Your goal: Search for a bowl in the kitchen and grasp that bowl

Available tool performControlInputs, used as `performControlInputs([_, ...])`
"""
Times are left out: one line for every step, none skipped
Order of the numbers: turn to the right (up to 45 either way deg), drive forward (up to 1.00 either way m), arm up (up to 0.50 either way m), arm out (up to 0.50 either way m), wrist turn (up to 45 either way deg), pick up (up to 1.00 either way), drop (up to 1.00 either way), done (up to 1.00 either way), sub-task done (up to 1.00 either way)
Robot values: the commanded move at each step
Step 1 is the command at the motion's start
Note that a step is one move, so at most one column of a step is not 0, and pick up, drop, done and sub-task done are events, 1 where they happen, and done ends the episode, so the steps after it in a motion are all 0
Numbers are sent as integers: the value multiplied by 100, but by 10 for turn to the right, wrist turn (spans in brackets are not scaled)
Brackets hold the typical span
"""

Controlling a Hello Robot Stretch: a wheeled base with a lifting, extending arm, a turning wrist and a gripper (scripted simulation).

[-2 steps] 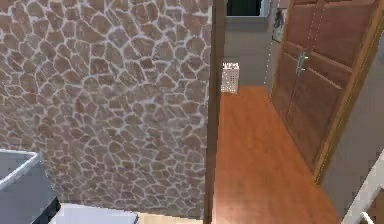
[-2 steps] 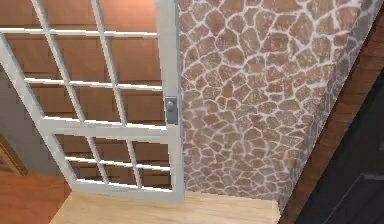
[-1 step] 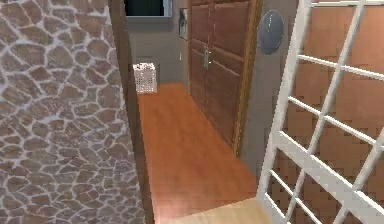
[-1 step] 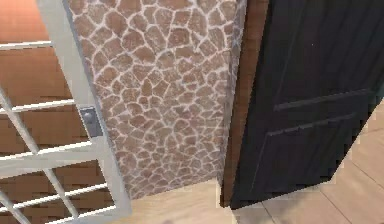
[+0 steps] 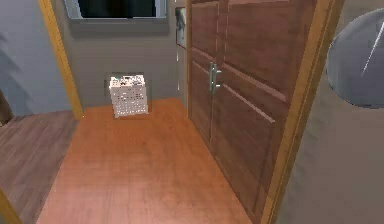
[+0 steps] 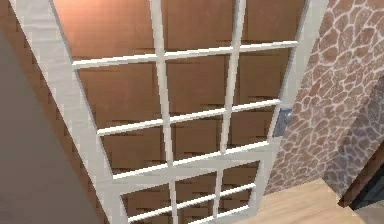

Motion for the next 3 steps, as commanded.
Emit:
performControlInputs([-90, 0, 0, 0, 0, 0, 0, 0, 0])
performControlInputs([0, 45, 0, 0, 0, 0, 0, 0, 0])
performControlInputs([-270, 0, 0, 0, 0, 0, 0, 0, 0])
